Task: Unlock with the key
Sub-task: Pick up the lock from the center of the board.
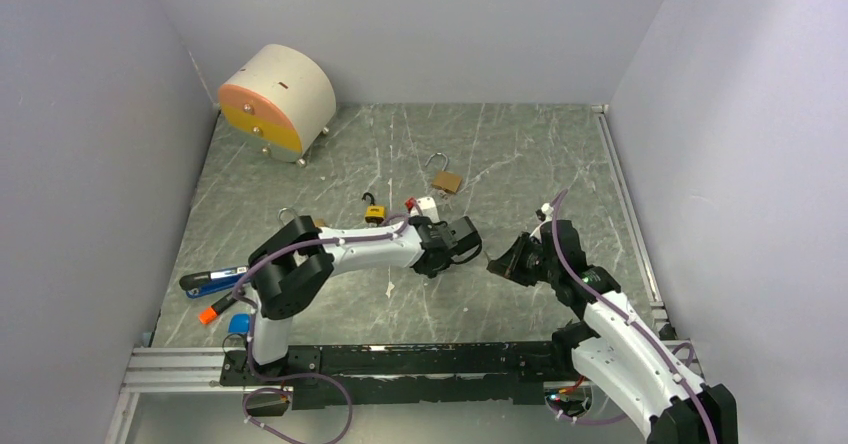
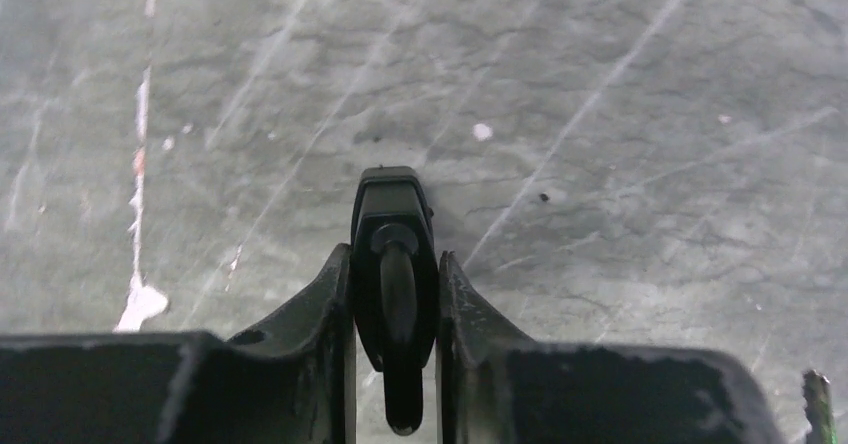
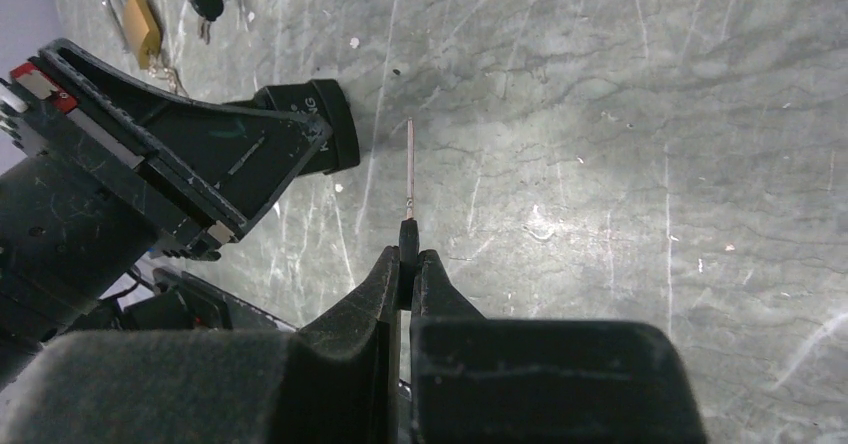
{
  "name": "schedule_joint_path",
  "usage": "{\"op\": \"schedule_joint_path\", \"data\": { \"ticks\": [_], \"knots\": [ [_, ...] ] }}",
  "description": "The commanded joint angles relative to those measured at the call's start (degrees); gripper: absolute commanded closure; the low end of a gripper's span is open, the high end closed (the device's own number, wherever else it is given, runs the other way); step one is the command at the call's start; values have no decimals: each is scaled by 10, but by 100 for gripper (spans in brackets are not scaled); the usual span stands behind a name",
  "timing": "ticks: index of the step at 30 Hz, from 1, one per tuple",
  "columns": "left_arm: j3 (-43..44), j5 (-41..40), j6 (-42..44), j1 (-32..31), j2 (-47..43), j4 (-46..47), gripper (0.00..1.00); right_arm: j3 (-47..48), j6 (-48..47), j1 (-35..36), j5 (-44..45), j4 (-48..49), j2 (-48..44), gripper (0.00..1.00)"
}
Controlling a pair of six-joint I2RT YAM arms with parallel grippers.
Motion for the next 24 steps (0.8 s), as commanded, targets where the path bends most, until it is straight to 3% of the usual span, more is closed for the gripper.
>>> {"op": "schedule_joint_path", "data": {
  "ticks": [1,5,10,15,17,23,24],
  "knots": [
    [-66,45,293,2,-23,208,98,14,-24,-6,4,-9,2,100],
    [-134,119,410,5,-58,284,94,17,-28,-9,2,-8,9,100],
    [-192,105,440,5,-72,364,59,16,-23,-10,-2,-7,20,100],
    [-224,43,435,-12,-68,457,49,23,-23,-12,-1,-14,31,100],
    [-233,17,432,-21,-67,483,53,27,-25,-13,-1,-18,37,100],
    [-271,-35,424,-30,-106,517,96,44,-31,-13,4,-25,58,100],
    [-269,-32,422,-29,-119,504,97,48,-32,-14,2,-26,60,100]
  ]
}}
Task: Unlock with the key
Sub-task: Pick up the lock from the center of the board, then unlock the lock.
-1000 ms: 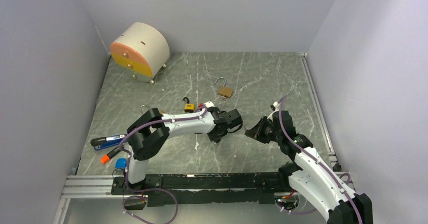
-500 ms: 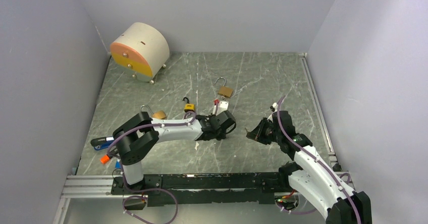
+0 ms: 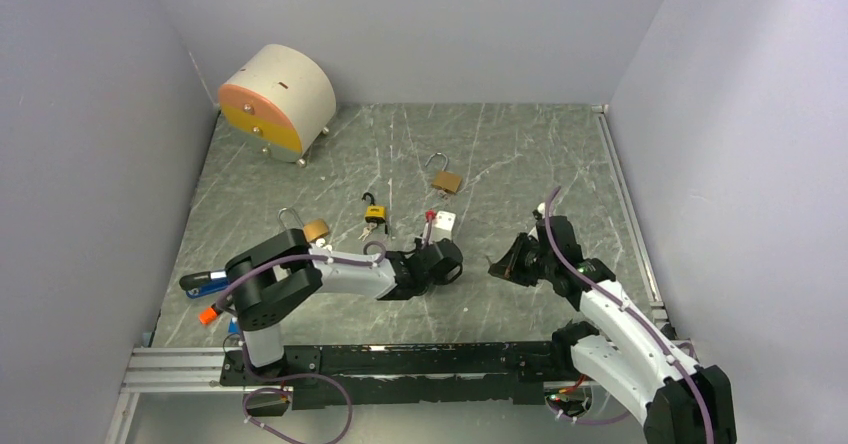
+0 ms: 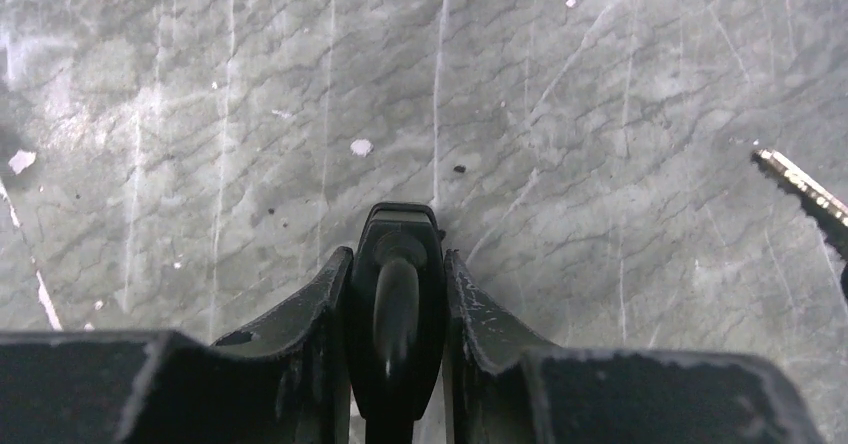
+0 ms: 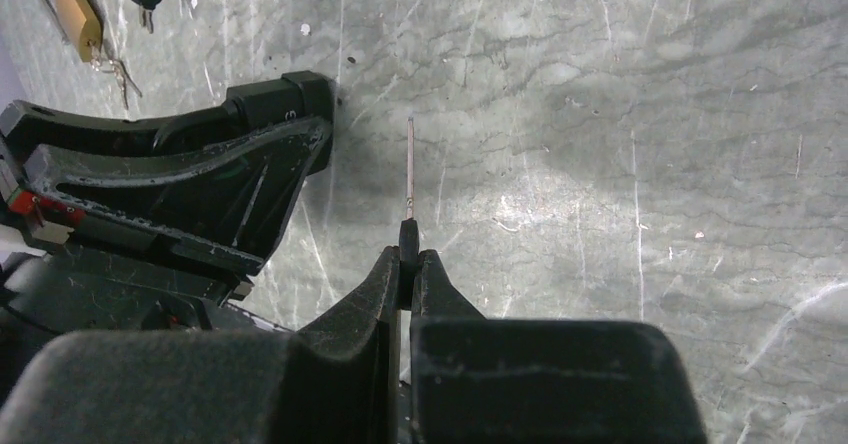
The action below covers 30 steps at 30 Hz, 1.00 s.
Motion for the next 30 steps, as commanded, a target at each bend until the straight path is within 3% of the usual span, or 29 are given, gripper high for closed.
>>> {"op": "schedule_joint_path", "data": {
  "ticks": [1,3,10,15,21,26,30],
  "knots": [
    [-12,-17,-5,1,-56,5,97,41,-15,-4,-3,-4,11,100],
    [6,73,-10,27,-90,-32,97,49,-27,-6,-23,2,12,100],
    [52,611,-125,232,-205,-79,97,59,-73,-13,-244,110,-22,100],
    [168,870,-210,313,-194,-173,98,64,-50,-14,-372,201,-72,100],
    [211,1044,-360,332,-190,-91,97,66,63,-13,-458,371,-99,100],
    [202,1090,-399,334,-193,-46,97,72,150,-12,-490,511,-101,100],
    [171,1104,-480,334,-198,75,98,86,165,-10,-485,537,-98,100]
  ]
}}
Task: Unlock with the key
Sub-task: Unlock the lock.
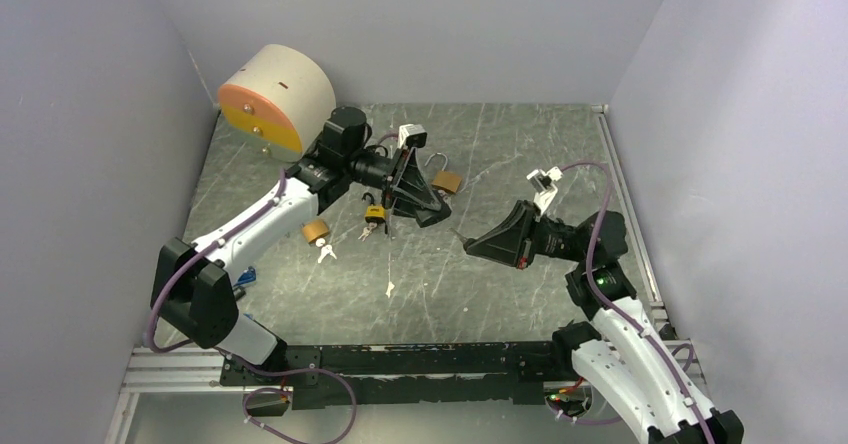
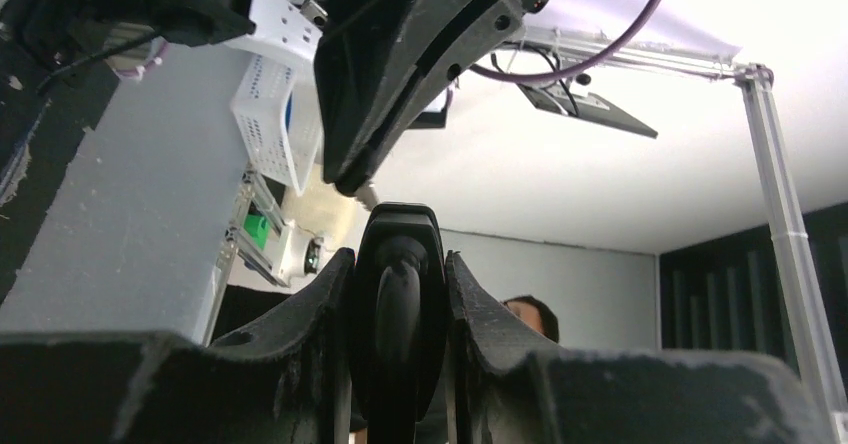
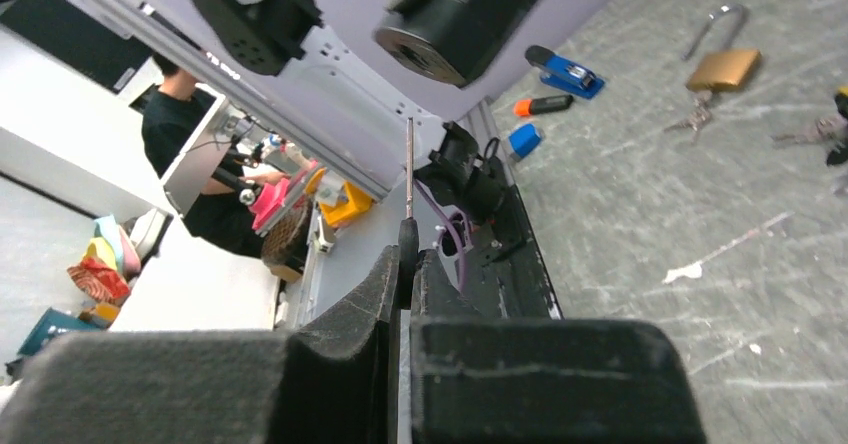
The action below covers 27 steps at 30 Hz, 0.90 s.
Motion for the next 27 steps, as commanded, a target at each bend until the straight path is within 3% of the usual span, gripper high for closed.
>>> {"op": "schedule_joint_path", "data": {
  "ticks": [1,6,12,15,19,23,27],
  "knots": [
    [-16,78,-117,3,-23,179,97,38,42,0,-21,103,-1,100],
    [-5,16,-59,17,-35,231,97,72,21,1,-7,90,13,100],
    [-29,-67,-87,19,-52,554,97,166,-107,1,6,-51,20,100],
    [-39,-92,-159,19,-35,753,98,207,-133,1,-3,-71,30,100],
    [-15,-107,-234,18,-8,851,97,252,-164,2,10,-103,45,100],
    [0,-106,-212,16,-23,806,98,299,-213,3,68,-173,64,100],
    [6,-147,-96,16,-63,502,98,339,-186,6,52,-206,107,100]
  ]
}}
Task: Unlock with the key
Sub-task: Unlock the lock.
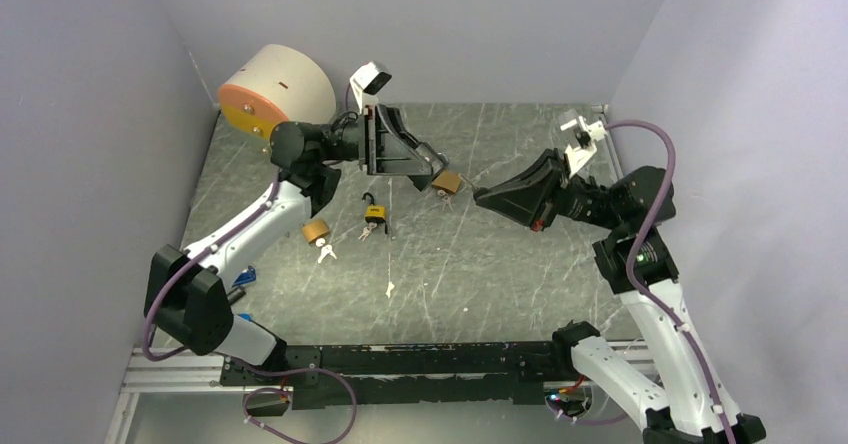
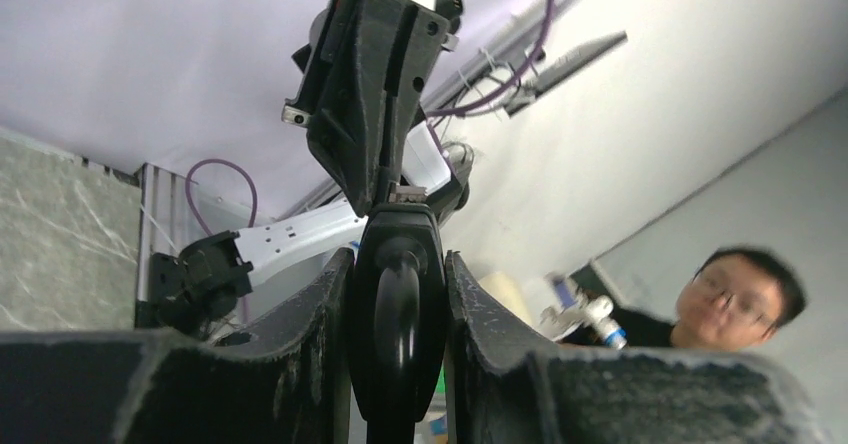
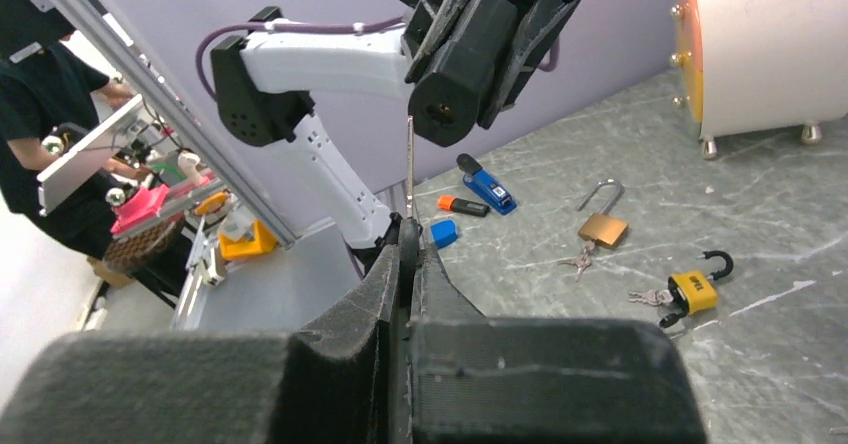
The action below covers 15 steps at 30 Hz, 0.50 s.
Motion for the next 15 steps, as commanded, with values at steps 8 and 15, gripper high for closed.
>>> {"op": "schedule_joint_path", "data": {
  "ticks": [8,15],
  "knots": [
    [26,-148,-8,-1,-75,-306,97,15,135,41,40,23,49,100],
    [32,-136,-7,-1,-76,-330,98,5,162,46,49,47,56,100]
  ]
}}
